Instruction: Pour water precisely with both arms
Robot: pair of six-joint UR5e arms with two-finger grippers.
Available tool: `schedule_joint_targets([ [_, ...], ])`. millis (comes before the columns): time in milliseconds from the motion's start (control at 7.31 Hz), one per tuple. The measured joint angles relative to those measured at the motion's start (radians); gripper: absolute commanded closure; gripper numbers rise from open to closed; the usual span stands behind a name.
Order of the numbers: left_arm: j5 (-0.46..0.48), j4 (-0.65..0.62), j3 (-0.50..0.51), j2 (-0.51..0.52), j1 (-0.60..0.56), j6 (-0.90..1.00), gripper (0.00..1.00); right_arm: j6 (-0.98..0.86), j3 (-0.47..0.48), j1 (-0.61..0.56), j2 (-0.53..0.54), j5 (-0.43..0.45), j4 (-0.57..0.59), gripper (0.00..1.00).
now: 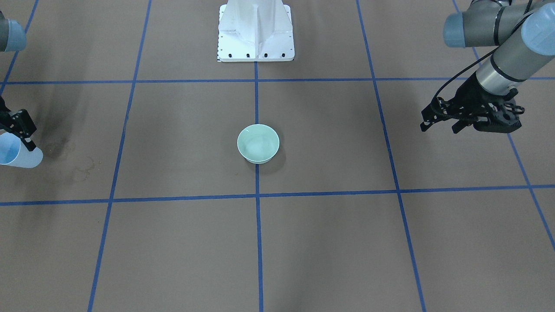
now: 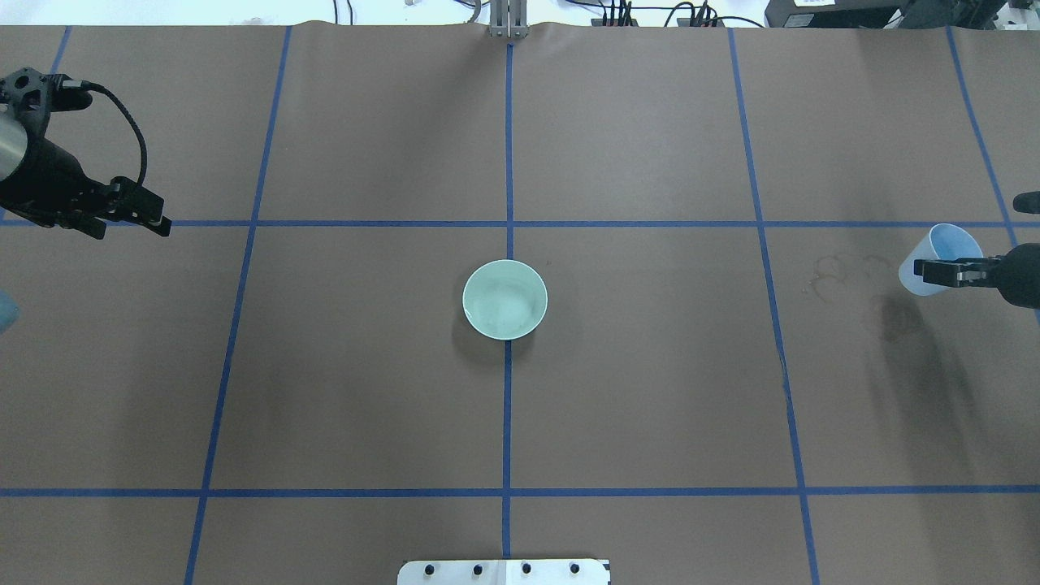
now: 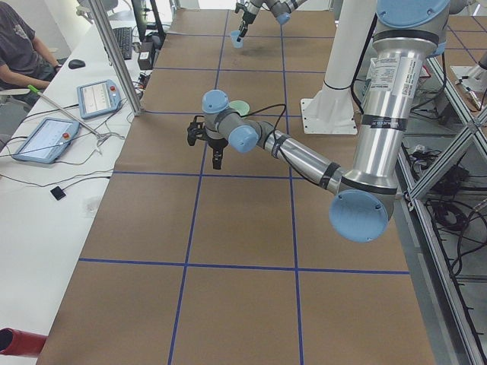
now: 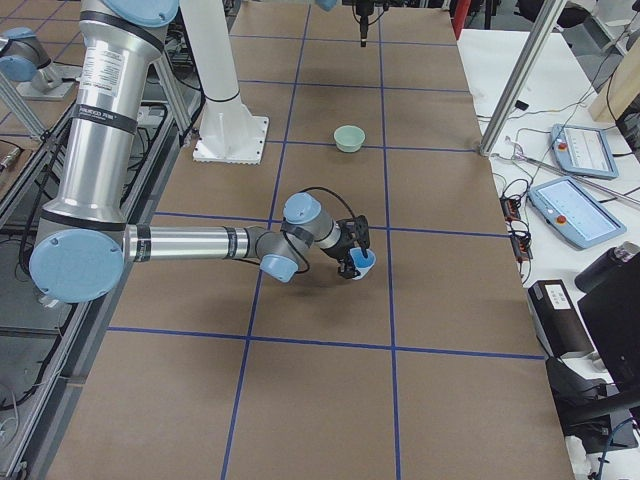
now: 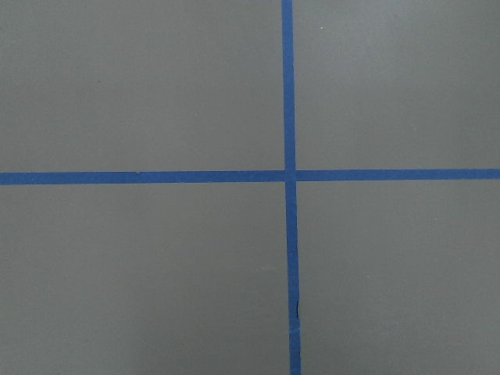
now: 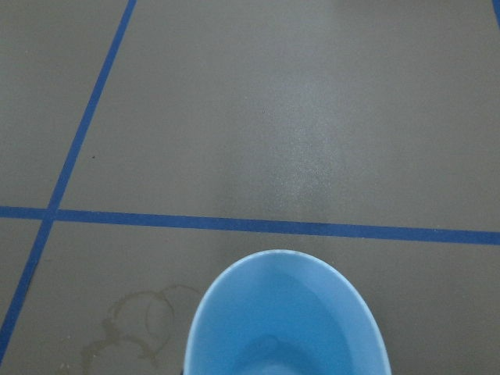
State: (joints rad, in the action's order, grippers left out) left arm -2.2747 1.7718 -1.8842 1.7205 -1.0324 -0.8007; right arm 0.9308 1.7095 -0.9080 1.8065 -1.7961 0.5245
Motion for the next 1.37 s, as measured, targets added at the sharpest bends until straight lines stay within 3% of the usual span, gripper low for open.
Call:
schedule_joint_targets([
  [547, 0.000, 0.000, -0.001, -0.004, 0.000, 0.001, 0.06, 0.005, -0.013, 0.056, 0.026, 0.050, -0.044, 1.00],
  [821, 0.001, 0.000, -0.001, -0.004, 0.000, 0.001, 0.06, 0.005, -0.019, 0.081, 0.026, 0.077, -0.046, 0.77],
  [1095, 0.001, 0.000, -0.001, -0.004, 0.000, 0.001, 0.06, 0.013, -0.028, 0.090, 0.027, 0.079, -0.047, 0.69],
  [1368, 0.001, 0.000, -0.001, -0.004, 0.000, 0.001, 0.06, 0.016, -0.036, 0.096, 0.026, 0.077, -0.048, 0.44],
])
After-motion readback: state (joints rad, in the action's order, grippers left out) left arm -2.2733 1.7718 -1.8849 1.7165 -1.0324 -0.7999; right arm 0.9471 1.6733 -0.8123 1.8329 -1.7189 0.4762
